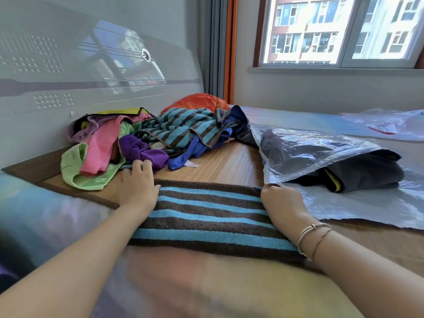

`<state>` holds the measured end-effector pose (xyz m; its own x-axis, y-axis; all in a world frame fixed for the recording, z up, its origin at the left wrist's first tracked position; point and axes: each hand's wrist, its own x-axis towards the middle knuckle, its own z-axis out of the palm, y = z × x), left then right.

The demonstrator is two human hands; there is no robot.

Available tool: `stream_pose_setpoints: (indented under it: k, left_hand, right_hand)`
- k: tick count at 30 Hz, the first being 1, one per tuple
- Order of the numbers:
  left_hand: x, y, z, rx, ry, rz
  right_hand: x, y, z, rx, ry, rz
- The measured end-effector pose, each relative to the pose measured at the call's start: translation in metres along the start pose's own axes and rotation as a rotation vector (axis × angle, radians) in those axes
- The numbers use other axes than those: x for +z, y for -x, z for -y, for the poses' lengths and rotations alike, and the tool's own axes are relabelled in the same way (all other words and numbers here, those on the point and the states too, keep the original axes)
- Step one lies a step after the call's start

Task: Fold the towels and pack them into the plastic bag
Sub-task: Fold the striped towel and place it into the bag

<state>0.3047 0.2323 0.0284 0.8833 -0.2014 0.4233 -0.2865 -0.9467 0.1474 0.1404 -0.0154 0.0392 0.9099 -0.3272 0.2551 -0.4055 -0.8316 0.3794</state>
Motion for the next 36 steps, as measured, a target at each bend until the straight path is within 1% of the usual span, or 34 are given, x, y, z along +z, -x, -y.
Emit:
stream_pose_setpoints:
  k: [2,4,6,8,11,12,14,18,19,20,22,25,27,30,32,34,35,36]
  left_hand:
    - [-0.007,0.008,-0.011,0.089,0.004,-0.048]
    - [-0.014,0.022,-0.027,0.178,0.087,-0.045]
    - [-0.019,0.043,-0.047,0.227,0.186,0.059]
    - [-0.021,0.063,-0.067,0.256,0.248,0.22]
    - [-0.023,0.085,-0.088,0.277,0.164,0.427]
    - [-0.023,0.09,-0.091,0.282,0.13,0.468]
    - [-0.024,0.097,-0.092,0.294,0.09,0.519]
    - [-0.032,0.103,-0.092,0.333,0.057,0.578]
    - [-0.035,0.106,-0.094,0.344,0.053,0.593]
    - [-0.038,0.11,-0.098,0.36,0.05,0.604]
    - [-0.042,0.12,-0.108,0.398,0.048,0.62]
    - [-0.048,0.137,-0.128,0.458,0.082,0.637]
    - [-0.051,0.148,-0.144,0.496,0.139,0.655]
    - [-0.055,0.16,-0.168,0.539,0.255,0.706]
    - [-0.061,0.165,-0.177,0.555,0.425,0.744]
    - [-0.067,0.163,-0.175,0.51,0.665,0.743]
    - [-0.069,0.16,-0.169,0.456,0.761,0.709]
    - [-0.071,0.154,-0.161,0.389,0.818,0.641]
  right_hand:
    - [0.001,0.007,-0.004,0.025,-0.07,0.019]
    - [0.002,0.018,-0.008,0.06,-0.135,0.01]
    - [-0.001,0.031,-0.011,0.096,-0.183,0.004]
    - [-0.004,0.046,-0.013,0.13,-0.251,0.034]
    - [-0.005,0.06,-0.016,0.186,-0.437,0.163]
    - [-0.006,0.063,-0.018,0.206,-0.52,0.23]
    - [-0.008,0.067,-0.026,0.238,-0.767,0.347]
    - [-0.018,0.081,-0.044,0.437,-1.434,0.559]
    - [-0.02,0.087,-0.05,0.486,-1.56,0.614]
    - [-0.022,0.094,-0.056,0.521,-1.629,0.661]
    - [-0.026,0.107,-0.067,0.532,-1.686,0.712]
    - [-0.036,0.124,-0.084,0.523,-1.841,0.634]
    - [-0.049,0.136,-0.092,0.485,-1.941,0.588]
    - [-0.062,0.138,-0.1,0.5,-2.063,0.496]
    - [-0.07,0.134,-0.104,0.517,-2.08,0.403]
    - [-0.079,0.13,-0.105,0.528,-2.04,0.335]
    - [-0.084,0.127,-0.103,0.53,-1.997,0.302]
    - [-0.088,0.124,-0.098,0.528,-1.959,0.276]
